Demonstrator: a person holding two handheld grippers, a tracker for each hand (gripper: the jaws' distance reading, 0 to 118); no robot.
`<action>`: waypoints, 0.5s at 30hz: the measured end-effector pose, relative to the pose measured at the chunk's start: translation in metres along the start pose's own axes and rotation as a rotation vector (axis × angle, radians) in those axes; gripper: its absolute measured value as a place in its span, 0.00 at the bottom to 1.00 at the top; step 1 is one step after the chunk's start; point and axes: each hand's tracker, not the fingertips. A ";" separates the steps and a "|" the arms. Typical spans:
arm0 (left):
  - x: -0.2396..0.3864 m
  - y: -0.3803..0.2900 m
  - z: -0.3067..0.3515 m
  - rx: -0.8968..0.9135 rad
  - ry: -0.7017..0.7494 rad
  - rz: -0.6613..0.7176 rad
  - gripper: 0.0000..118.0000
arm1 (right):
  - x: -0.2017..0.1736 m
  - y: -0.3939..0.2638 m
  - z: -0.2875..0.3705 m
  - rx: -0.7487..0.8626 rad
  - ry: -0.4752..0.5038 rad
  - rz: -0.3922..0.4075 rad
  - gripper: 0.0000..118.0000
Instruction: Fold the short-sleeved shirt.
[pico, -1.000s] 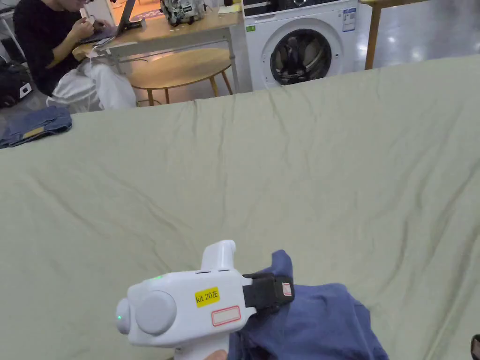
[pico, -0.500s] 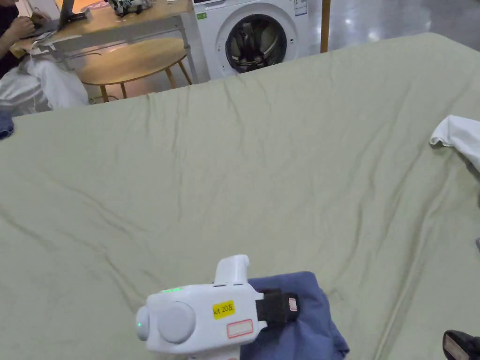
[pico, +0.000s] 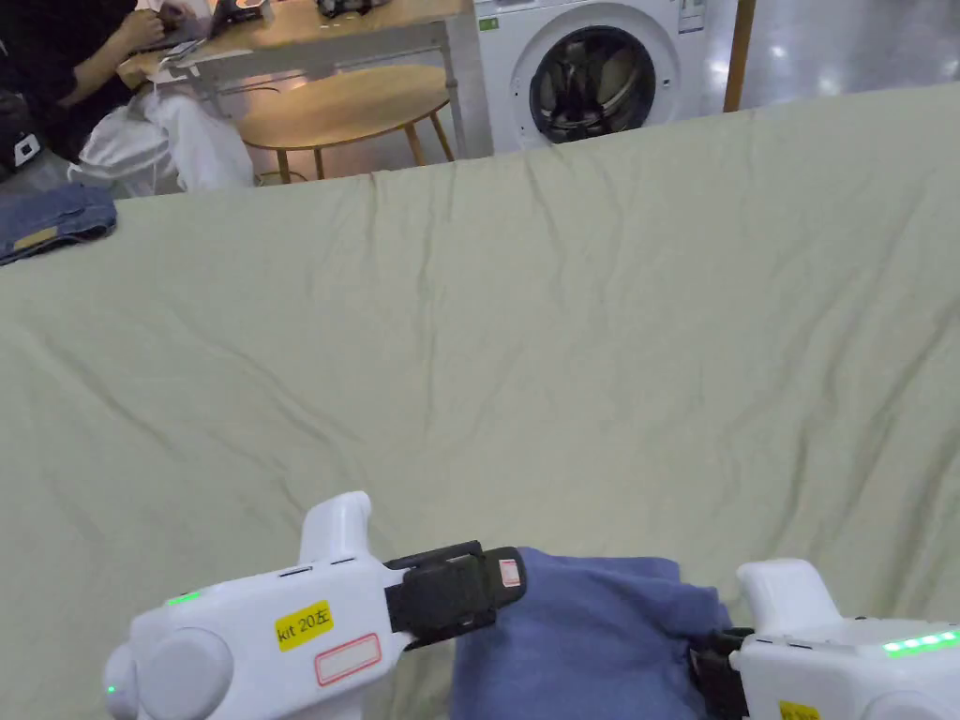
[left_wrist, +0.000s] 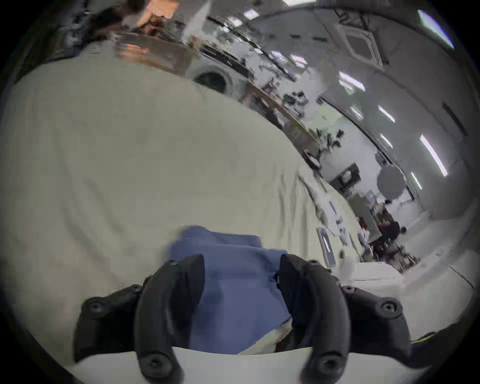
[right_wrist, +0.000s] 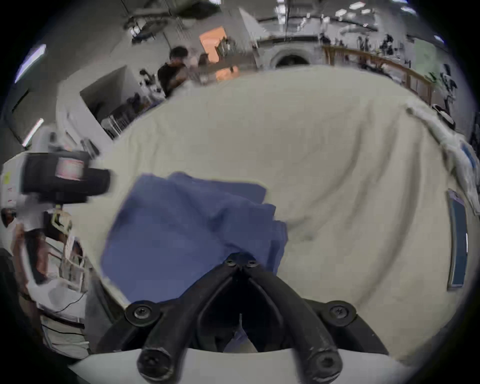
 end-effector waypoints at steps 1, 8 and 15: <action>-0.015 -0.001 0.008 0.014 0.010 0.021 0.51 | 0.002 0.002 -0.009 -0.034 -0.042 -0.003 0.00; -0.072 -0.022 -0.033 -0.054 -0.208 0.223 0.53 | 0.009 0.006 -0.009 -0.034 -0.018 0.001 0.00; -0.085 -0.041 -0.090 -0.146 -0.307 0.256 0.28 | 0.011 0.002 -0.007 -0.021 -0.008 -0.041 0.00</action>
